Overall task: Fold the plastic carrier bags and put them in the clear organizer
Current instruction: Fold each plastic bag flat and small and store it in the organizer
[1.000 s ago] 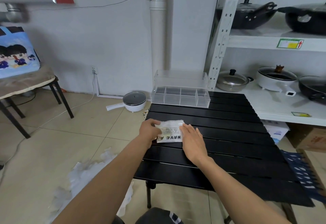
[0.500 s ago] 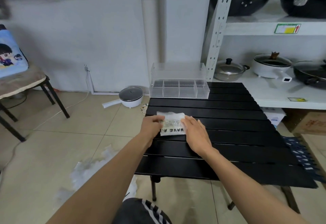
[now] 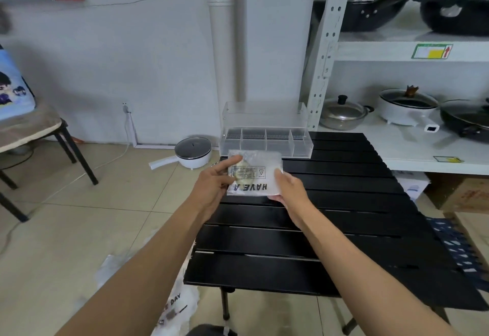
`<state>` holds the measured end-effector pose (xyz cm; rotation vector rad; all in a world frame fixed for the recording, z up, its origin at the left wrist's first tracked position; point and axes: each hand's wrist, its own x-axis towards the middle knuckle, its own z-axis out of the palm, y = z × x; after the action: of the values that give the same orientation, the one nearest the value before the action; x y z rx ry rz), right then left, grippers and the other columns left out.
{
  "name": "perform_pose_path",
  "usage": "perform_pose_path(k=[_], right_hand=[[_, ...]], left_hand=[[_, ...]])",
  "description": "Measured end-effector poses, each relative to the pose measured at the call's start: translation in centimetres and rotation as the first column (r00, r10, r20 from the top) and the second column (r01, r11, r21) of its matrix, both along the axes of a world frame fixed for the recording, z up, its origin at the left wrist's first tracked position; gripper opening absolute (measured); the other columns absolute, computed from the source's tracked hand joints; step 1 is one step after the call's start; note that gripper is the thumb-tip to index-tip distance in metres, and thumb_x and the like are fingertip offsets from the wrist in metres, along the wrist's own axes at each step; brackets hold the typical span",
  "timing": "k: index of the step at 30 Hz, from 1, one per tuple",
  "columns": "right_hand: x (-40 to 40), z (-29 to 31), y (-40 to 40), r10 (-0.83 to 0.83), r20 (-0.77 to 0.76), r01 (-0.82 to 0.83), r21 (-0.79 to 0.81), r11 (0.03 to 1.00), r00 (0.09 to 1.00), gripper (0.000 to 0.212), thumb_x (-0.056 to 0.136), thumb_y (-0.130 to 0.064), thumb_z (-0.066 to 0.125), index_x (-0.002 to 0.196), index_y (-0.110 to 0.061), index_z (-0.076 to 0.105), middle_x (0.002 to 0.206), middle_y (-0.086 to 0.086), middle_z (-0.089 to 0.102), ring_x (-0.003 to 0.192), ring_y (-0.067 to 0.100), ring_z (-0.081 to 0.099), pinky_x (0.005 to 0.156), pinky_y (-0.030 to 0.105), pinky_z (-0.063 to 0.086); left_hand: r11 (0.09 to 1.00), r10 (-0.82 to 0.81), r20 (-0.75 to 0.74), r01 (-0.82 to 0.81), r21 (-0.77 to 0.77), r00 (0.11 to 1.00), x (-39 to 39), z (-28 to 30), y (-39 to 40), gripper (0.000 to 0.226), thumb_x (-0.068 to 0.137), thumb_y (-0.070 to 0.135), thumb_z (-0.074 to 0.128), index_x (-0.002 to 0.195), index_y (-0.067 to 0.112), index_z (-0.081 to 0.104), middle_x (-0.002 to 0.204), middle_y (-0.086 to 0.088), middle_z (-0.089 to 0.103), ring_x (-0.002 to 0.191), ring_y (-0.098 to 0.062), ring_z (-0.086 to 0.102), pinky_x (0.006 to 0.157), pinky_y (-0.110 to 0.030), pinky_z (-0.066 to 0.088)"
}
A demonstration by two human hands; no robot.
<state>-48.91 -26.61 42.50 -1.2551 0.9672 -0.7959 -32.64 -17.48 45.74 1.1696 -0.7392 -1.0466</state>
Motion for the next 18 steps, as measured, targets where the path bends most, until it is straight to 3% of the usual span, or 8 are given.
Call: perform_pose_path(k=[2, 4, 5, 7, 9, 11, 15, 18], right_hand=[[0.6, 0.2, -1.1, -0.009, 0.041, 0.009, 0.009, 1.0, 0.999, 0.026, 0.101, -0.019, 0.044, 0.093, -0.009, 0.067, 0.092, 0.006, 0.071, 0.08, 0.02, 0.064, 0.071, 0.034, 0.049], [1.6, 0.4, -2.4, -0.093, -0.001, 0.092, -0.127, 0.988, 0.996, 0.026, 0.097, -0.014, 0.047, 0.076, -0.007, 0.06, 0.074, 0.007, 0.056, 0.071, 0.021, 0.05, 0.064, 0.035, 0.041], [2.1, 0.7, -3.0, -0.141, -0.021, 0.134, -0.199, 0.971, 0.99, 0.025, 0.097, -0.015, 0.048, 0.076, -0.007, 0.06, 0.074, 0.006, 0.055, 0.073, 0.021, 0.049, 0.065, 0.036, 0.043], [3.1, 2.0, -4.0, -0.21, 0.005, 0.202, -0.289, 0.936, 0.978, 0.018, 0.099, -0.016, 0.048, 0.102, -0.015, 0.066, 0.082, 0.002, 0.062, 0.077, 0.016, 0.056, 0.071, 0.034, 0.051], [4.0, 3.6, -4.9, -0.234, 0.071, 0.243, -0.375, 0.895, 0.97, 0.034, 0.099, -0.013, 0.047, 0.128, -0.029, 0.054, 0.078, 0.0, 0.059, 0.067, 0.009, 0.052, 0.063, 0.028, 0.049], [4.9, 5.3, -6.1, -0.219, 0.078, 0.228, -0.507, 0.831, 0.973, 0.037, 0.1, -0.012, 0.042, 0.128, -0.035, 0.052, 0.077, -0.006, 0.055, 0.061, 0.007, 0.046, 0.061, 0.028, 0.045], [7.1, 7.6, -9.7, -0.113, 0.057, 0.124, -0.6, 0.791, 0.992, 0.035, 0.103, -0.026, 0.035, 0.129, -0.046, 0.05, 0.101, -0.017, 0.062, 0.082, 0.009, 0.052, 0.086, 0.047, 0.053], [8.0, 8.7, -12.8, -0.064, -0.032, 0.028, -0.643, 0.766, 0.997, 0.044, 0.101, -0.021, 0.039, 0.135, -0.046, 0.047, 0.074, -0.027, 0.048, 0.073, 0.003, 0.044, 0.084, 0.039, 0.052]], left_hand=[[1.0, 0.015, 0.039, -0.016, 0.012, 0.999, 0.9, 0.6, -0.6, 0.057, 0.081, -0.023, 0.038, 0.122, 0.006, 0.063, 0.13, -0.001, 0.061, 0.12, -0.018, 0.056, 0.1, -0.034, 0.048], [0.998, 0.048, 0.087, -0.05, 0.024, 0.995, 1.8, 1.4, -1.4, 0.055, 0.082, -0.023, 0.04, 0.123, 0.006, 0.063, 0.124, 0.001, 0.062, 0.106, -0.01, 0.063, 0.084, -0.023, 0.053], [0.997, 0.068, 0.121, -0.072, 0.028, 0.99, 2.2, 1.9, -2.0, 0.055, 0.082, -0.023, 0.041, 0.124, 0.006, 0.062, 0.119, 0.0, 0.064, 0.096, -0.007, 0.066, 0.075, -0.018, 0.052], [0.994, 0.099, 0.201, -0.108, 0.035, 0.975, 3.1, 2.6, -3.4, 0.056, 0.081, -0.023, 0.043, 0.126, 0.006, 0.059, 0.114, -0.006, 0.066, 0.09, -0.012, 0.068, 0.071, -0.017, 0.051], [0.989, 0.131, 0.258, -0.145, 0.035, 0.957, 4.2, 3.1, -5.2, 0.058, 0.08, -0.022, 0.044, 0.13, 0.006, 0.055, 0.12, -0.013, 0.06, 0.098, -0.021, 0.063, 0.075, -0.02, 0.051], [0.985, 0.143, 0.313, -0.165, 0.048, 0.939, 5.4, 3.8, -7.0, 0.059, 0.081, -0.021, 0.045, 0.132, 0.008, 0.053, 0.126, -0.016, 0.055, 0.102, -0.024, 0.06, 0.074, -0.019, 0.051], [0.979, 0.155, 0.435, -0.195, 0.05, 0.887, 6.9, 5.8, -10.5, 0.058, 0.083, -0.017, 0.047, 0.131, 0.014, 0.054, 0.128, -0.007, 0.053, 0.102, -0.02, 0.059, 0.069, -0.015, 0.048], [0.981, 0.147, 0.471, -0.188, 0.04, 0.87, 7.6, 7.0, -13.4, 0.057, 0.083, -0.018, 0.045, 0.131, 0.012, 0.054, 0.127, -0.005, 0.053, 0.097, -0.015, 0.061, 0.069, -0.015, 0.052]])
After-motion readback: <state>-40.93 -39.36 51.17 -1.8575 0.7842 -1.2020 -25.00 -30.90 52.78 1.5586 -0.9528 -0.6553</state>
